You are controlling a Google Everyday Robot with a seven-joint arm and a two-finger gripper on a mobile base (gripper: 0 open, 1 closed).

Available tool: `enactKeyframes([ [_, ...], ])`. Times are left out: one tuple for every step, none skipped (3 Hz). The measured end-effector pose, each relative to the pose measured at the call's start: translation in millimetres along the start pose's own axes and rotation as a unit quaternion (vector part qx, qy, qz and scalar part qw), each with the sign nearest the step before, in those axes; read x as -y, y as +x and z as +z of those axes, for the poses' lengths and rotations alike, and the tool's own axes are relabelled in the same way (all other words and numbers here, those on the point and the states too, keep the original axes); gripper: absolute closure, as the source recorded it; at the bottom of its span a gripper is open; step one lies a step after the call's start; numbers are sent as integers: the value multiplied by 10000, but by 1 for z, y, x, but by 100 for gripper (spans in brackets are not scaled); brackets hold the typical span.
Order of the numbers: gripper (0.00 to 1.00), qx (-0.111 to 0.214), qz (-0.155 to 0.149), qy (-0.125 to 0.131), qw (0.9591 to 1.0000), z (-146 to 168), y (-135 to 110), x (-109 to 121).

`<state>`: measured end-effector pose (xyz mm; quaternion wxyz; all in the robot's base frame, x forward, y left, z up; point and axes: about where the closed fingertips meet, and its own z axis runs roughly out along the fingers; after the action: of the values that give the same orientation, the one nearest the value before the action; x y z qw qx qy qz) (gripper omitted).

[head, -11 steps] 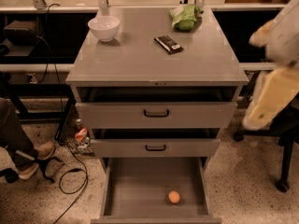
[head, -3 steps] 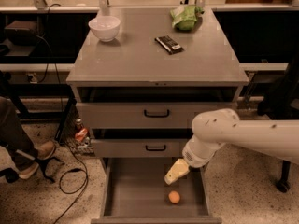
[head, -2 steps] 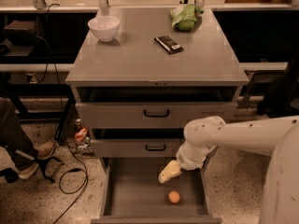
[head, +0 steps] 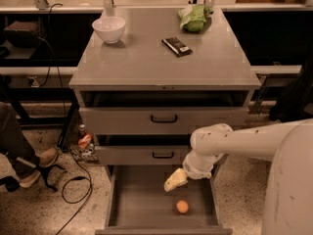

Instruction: Pick orange from bottom drawer and place on counter

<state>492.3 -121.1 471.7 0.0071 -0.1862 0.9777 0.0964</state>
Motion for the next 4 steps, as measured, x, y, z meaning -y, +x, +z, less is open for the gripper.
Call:
enactKeyframes([
  [0,37,659,-107,9978,42,-25,8],
  [0,-161,1390,-366,9895,115,-38,12],
  [0,-628,2202,-597,9716,205,-19,19],
  [0,-884,2595,-641,9596,244,-1,24],
])
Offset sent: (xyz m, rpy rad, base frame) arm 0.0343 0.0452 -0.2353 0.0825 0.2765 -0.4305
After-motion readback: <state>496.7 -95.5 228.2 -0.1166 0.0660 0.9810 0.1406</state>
